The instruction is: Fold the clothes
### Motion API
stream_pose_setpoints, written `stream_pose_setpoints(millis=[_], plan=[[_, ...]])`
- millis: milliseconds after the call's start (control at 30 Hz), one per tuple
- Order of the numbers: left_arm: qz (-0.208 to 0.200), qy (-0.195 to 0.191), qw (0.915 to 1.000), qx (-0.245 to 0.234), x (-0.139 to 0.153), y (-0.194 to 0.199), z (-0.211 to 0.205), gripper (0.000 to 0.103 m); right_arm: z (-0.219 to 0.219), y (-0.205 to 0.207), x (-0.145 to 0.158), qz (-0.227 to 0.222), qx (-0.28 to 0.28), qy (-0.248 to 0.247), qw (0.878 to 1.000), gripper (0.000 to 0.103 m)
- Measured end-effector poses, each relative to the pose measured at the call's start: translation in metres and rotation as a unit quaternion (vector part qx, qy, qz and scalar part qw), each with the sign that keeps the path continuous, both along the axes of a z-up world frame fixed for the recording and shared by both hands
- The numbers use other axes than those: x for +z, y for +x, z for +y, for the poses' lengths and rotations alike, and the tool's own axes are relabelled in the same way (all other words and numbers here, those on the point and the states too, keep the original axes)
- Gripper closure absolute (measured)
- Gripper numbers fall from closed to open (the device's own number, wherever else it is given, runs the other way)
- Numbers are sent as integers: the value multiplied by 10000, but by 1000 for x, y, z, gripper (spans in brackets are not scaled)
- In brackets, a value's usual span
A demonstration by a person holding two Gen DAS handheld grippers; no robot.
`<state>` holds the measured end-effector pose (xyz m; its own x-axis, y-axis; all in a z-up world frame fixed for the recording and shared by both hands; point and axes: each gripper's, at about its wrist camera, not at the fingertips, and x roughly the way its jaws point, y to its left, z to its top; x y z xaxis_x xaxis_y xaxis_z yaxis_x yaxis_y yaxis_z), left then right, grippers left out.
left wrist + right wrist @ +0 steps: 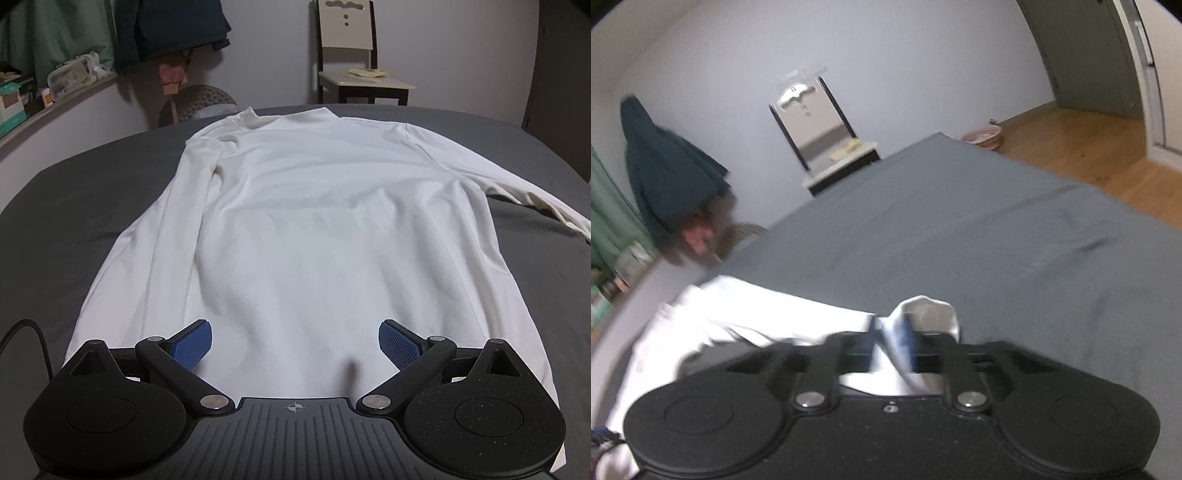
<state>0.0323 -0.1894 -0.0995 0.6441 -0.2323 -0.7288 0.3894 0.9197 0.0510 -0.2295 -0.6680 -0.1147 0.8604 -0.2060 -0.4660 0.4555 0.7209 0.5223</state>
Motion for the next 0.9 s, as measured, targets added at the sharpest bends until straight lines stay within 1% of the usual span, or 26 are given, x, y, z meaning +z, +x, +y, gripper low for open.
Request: stream_pose_setpoints(millis=[33, 67, 100, 133, 167, 233, 267, 333, 400, 467, 500, 600, 633, 667, 700, 733, 767, 833, 900], plan=[[-3, 3, 10000, 5, 0, 0, 0, 5, 1, -4, 2, -189, 11, 110, 9998, 98], [-7, 2, 10000, 0, 0, -1, 0, 5, 3, -9, 7, -486, -27, 323, 9983, 98], [-9, 5, 10000, -5, 0, -1, 0, 5, 4, -14, 11, -793, -70, 557, 9953, 98], [-10, 8, 10000, -11, 0, -1, 0, 5, 5, -22, 16, -1168, -139, 915, 9888, 98], [-10, 10, 10000, -20, 0, -1, -1, 5, 6, -29, 21, -1545, -205, 1278, 9795, 98], [-9, 15, 10000, -38, 0, -2, -1, 5, 5, -40, 30, -2281, -337, 2031, 9516, 98], [-12, 15, 10000, -52, -1, -2, -1, 5, 2, -42, 34, -2392, -520, 2197, 9444, 98], [-21, 26, 10000, -88, -1, -3, -2, 5, -14, -33, 38, -1957, -1135, 1916, 9550, 98], [-13, 48, 9999, -128, -2, -4, -4, 5, -31, -23, 40, -1483, -1718, 1608, 9605, 99], [-4, 61, 9999, -161, -2, -4, -6, 5, -58, 1, 24, -675, -1961, 1117, 9719, 100], [-4, 72, 9998, -171, -2, -4, -7, 5, -67, 11, 15, -256, -1890, 897, 9775, 100], [-30, 83, 9999, -138, 0, -4, -6, 5, -66, 18, 5, 62, -1329, 390, 9903, 97], [-48, 63, 9999, -114, 1, -4, -5, 5, -64, 20, 3, 163, -1114, 198, 9935, 91], [-57, 53, 9999, -92, 1, -3, -4, 5, -57, 20, 4, 238, -765, -120, 9967, 76], [-55, 56, 9999, -63, 1, -3, -2, 5, -51, 22, 7, 364, -496, -423, 9972, 71], [-26, 69, 10000, -41, -1, -2, -2, 5, -44, 25, 9, 591, -176, -797, 9949, 68], [1, 80, 10000, -22, -2, -1, -1, 5, -38, 28, 11, 819, 126, -1160, 9898, 69], [25, 59, 10000, -49, -3, 0, -3, 5, -30, 30, 12, 1290, 538, -1761, 9744, 69], [7, 59, 9999, -88, -3, 1, -5, 5, -23, 29, 12, 1639, 1040, -2199, 9560, 69]])
